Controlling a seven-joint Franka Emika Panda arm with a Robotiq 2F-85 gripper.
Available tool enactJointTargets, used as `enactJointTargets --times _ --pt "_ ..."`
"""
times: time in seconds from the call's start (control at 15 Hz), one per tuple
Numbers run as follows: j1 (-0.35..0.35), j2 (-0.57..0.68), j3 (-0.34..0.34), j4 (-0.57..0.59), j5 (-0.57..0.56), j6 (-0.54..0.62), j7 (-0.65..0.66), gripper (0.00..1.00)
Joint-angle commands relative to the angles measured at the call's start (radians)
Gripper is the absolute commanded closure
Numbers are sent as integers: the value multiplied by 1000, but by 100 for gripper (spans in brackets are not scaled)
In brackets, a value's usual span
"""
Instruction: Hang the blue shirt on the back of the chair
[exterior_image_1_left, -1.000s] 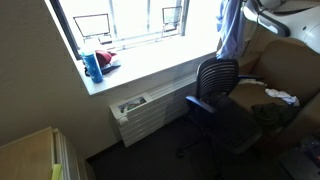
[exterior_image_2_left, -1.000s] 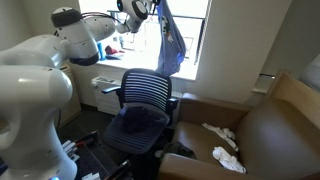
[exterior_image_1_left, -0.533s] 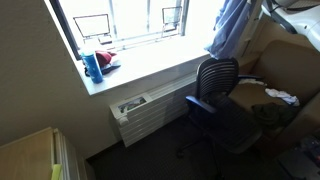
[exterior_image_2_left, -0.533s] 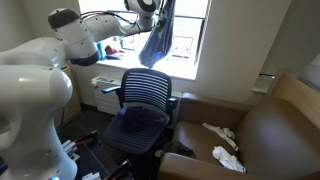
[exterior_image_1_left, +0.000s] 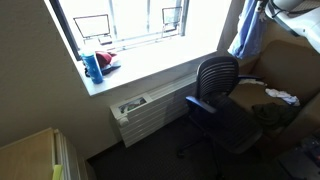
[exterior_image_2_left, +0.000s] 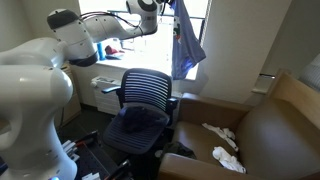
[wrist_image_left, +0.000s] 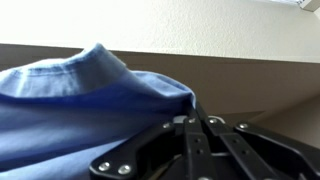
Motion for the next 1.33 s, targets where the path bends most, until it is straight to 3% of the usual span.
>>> enactJointTargets --times 0.0,0.07,0.27,0.33,0.4,0.53,0.6,0.87,1.2,1.27 --pt "-32 0 -81 16 -37 -49 169 100" --pt "-30 0 -83 26 137 -101 42 100" --pt "-20 -2 -130 6 271 -188 58 100" --pt "7 -2 -116 -3 326 -231 39 100" --pt "36 -3 -50 44 306 -289 40 100" --pt "47 -4 -24 101 254 -408 40 100" --pt "33 1 -52 47 272 -320 40 99" --pt "69 13 -19 85 270 -399 40 99" --pt "57 6 -19 85 270 -399 40 99" --pt "34 6 -46 100 303 -387 40 100"
